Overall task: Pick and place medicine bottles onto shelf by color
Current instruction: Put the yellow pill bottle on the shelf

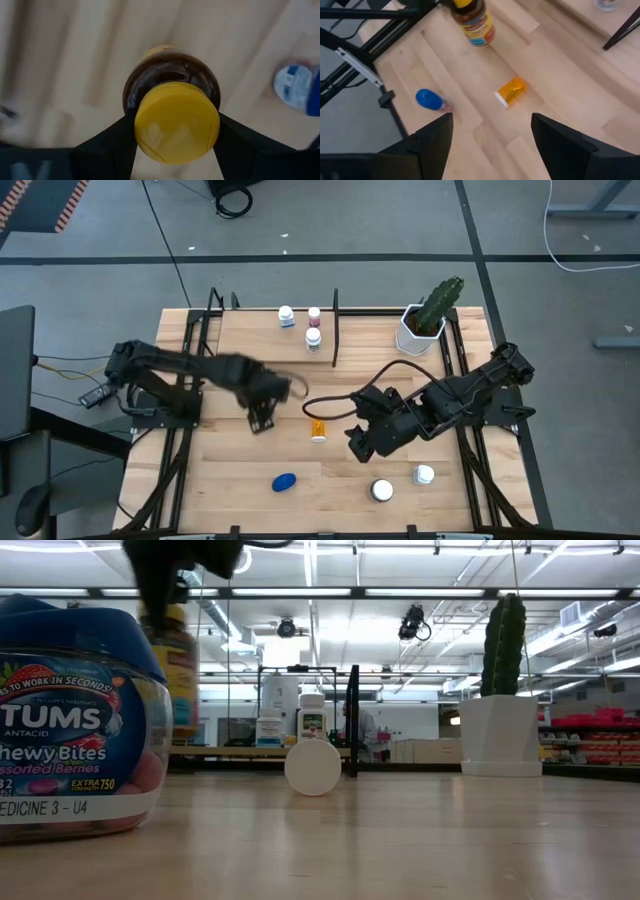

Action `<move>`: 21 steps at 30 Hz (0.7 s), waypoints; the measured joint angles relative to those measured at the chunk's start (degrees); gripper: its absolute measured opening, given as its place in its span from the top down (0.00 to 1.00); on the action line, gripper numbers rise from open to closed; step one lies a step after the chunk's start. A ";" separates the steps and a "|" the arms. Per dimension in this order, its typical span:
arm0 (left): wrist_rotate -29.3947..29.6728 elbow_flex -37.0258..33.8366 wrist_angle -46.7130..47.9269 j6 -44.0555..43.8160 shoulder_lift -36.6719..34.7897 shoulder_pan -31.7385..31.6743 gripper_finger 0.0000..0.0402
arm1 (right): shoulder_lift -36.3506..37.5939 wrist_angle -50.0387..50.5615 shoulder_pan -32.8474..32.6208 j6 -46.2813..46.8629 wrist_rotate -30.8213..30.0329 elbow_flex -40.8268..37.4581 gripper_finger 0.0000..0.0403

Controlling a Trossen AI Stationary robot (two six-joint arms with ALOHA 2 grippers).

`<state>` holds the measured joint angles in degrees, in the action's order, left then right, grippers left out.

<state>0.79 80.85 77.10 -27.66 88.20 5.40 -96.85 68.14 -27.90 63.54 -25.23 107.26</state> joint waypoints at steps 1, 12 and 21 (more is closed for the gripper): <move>0.08 0.71 0.06 3.74 -0.02 -2.26 0.46 | 0.23 0.06 0.51 -0.76 0.02 0.00 0.32; 4.24 1.78 -2.28 26.52 -0.02 -22.74 0.45 | 11.27 10.80 7.67 -3.83 -3.02 0.07 0.34; 4.28 5.40 -1.61 30.04 2.35 -30.73 0.43 | 17.86 14.78 17.94 -7.84 -3.23 0.09 0.34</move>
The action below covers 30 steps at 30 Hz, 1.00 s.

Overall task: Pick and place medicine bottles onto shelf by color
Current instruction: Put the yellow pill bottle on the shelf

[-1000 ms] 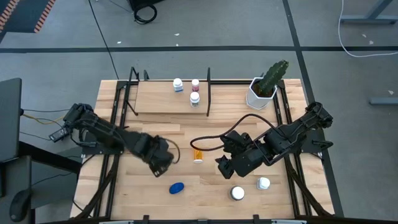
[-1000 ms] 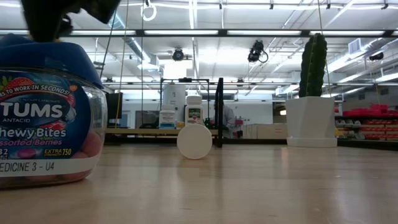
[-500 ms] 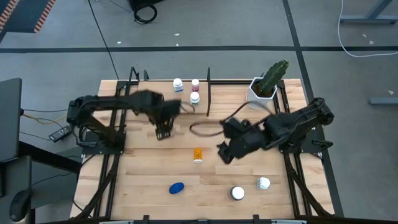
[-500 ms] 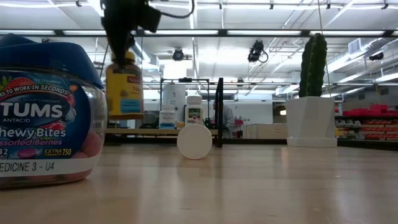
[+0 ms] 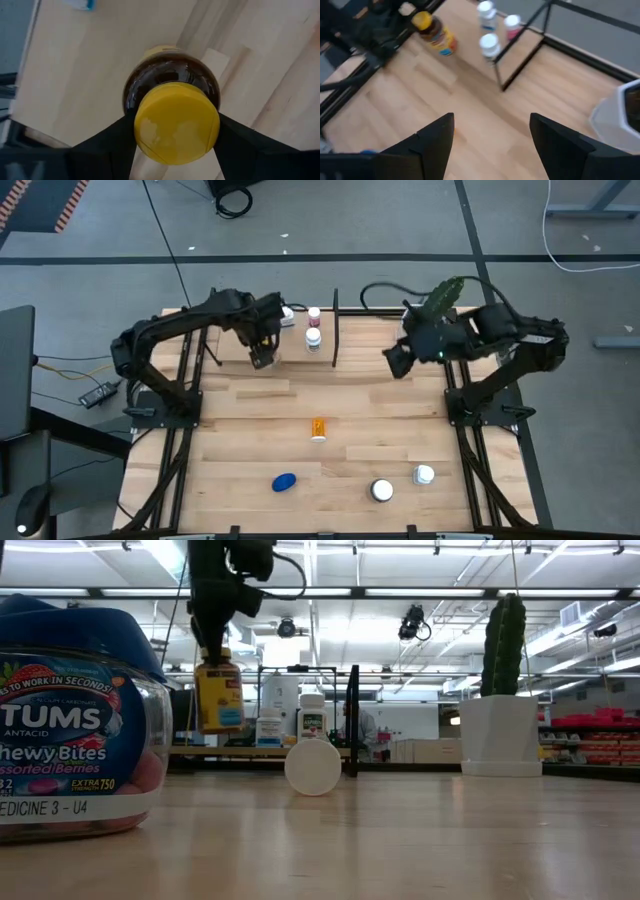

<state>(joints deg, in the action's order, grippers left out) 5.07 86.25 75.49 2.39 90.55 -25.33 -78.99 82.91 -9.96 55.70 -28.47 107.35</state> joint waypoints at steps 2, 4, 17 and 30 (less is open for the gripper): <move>-0.07 3.54 1.90 2.57 1.83 -1.06 0.43 | 0.05 0.58 2.38 -0.94 0.02 0.00 0.34; -0.05 7.33 3.57 5.49 4.07 -1.94 0.44 | -0.18 0.85 4.49 -1.27 0.04 0.00 0.34; 0.27 16.55 5.97 16.44 16.16 -5.15 0.42 | -0.79 0.68 8.51 1.10 0.51 -0.02 0.34; 0.38 16.66 2.59 14.77 17.80 -5.04 0.39 | -0.80 1.53 8.45 -2.26 2.40 -0.02 0.34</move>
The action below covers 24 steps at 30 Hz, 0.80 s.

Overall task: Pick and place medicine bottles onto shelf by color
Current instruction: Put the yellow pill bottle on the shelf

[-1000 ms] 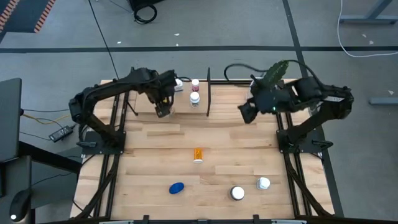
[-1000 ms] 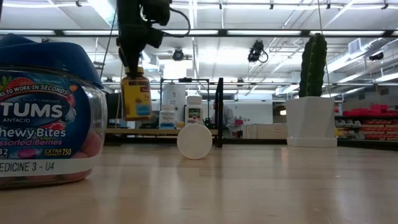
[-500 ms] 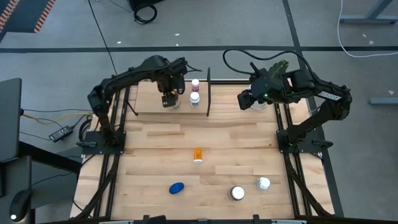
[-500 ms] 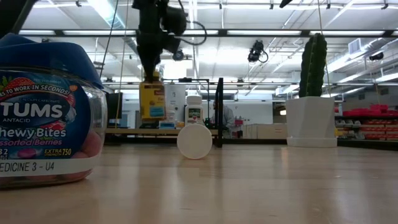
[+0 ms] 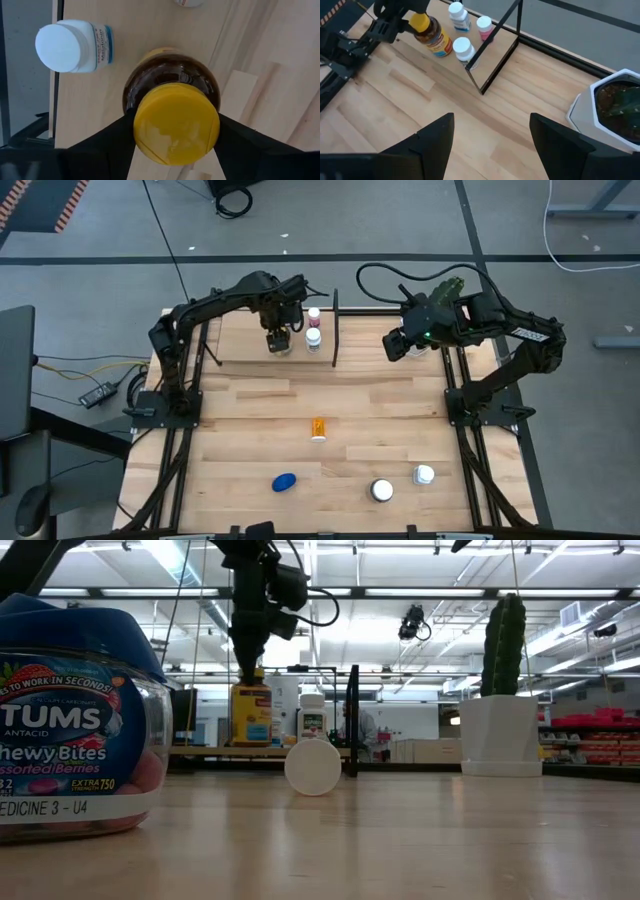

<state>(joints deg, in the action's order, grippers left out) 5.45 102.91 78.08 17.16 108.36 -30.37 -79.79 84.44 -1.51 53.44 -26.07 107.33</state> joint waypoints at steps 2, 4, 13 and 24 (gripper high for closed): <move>0.00 -0.04 -0.34 -0.01 0.00 0.00 0.40 | 0.00 -0.01 0.01 -0.11 0.00 0.00 0.34; -0.22 -0.04 -0.79 -0.01 0.00 0.07 0.41 | 0.00 0.00 0.01 -0.12 0.01 0.00 0.34; -0.80 -0.08 -1.99 -0.75 0.05 0.07 0.37 | 0.00 0.00 0.01 -0.99 -0.01 -0.02 0.34; -0.75 0.15 -1.66 -3.35 0.02 0.13 0.29 | 0.00 0.00 0.01 -1.41 0.02 -0.02 0.34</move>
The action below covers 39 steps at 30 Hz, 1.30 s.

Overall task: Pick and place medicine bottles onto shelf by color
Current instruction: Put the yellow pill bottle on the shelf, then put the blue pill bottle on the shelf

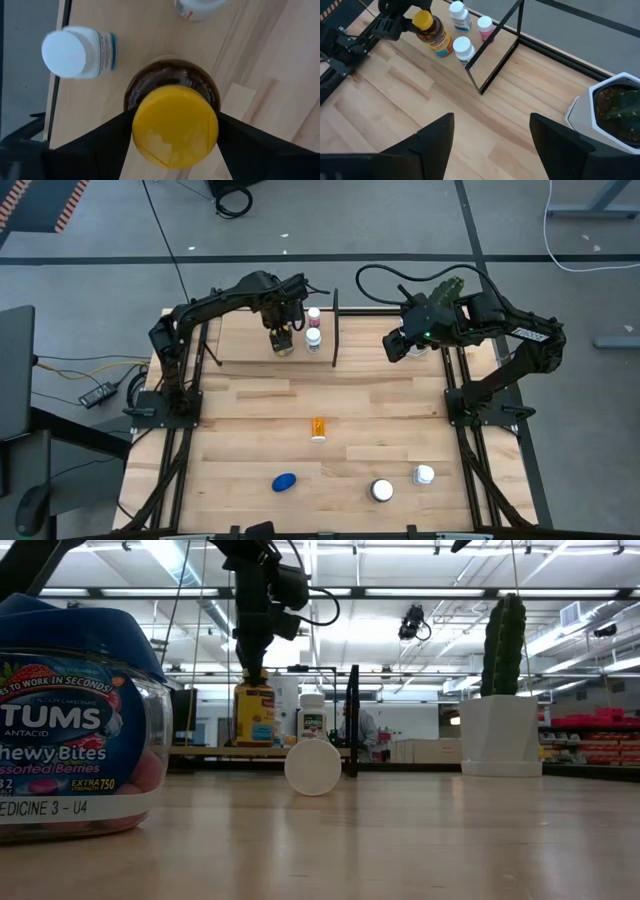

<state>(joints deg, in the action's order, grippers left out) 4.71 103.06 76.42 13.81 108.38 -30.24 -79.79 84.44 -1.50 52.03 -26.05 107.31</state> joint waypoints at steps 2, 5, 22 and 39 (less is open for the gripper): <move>0.03 0.81 0.45 -0.15 0.02 0.00 0.28 | 0.00 -0.01 0.00 -0.22 0.39 0.00 0.34; 0.00 2.83 0.99 -0.50 0.02 0.23 0.25 | 0.00 0.00 0.00 -0.42 0.53 0.00 0.34; -0.85 21.22 13.59 -8.65 -0.25 4.12 0.20 | -0.02 0.11 -0.02 -6.51 2.69 -0.02 0.34; -5.05 21.23 13.59 -39.53 -2.75 31.98 0.22 | -0.02 4.76 -4.50 -15.68 7.39 -0.02 0.34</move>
<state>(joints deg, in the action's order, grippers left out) -0.34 124.29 90.02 -25.72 105.62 1.74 -79.81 89.21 -5.99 36.35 -18.65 107.28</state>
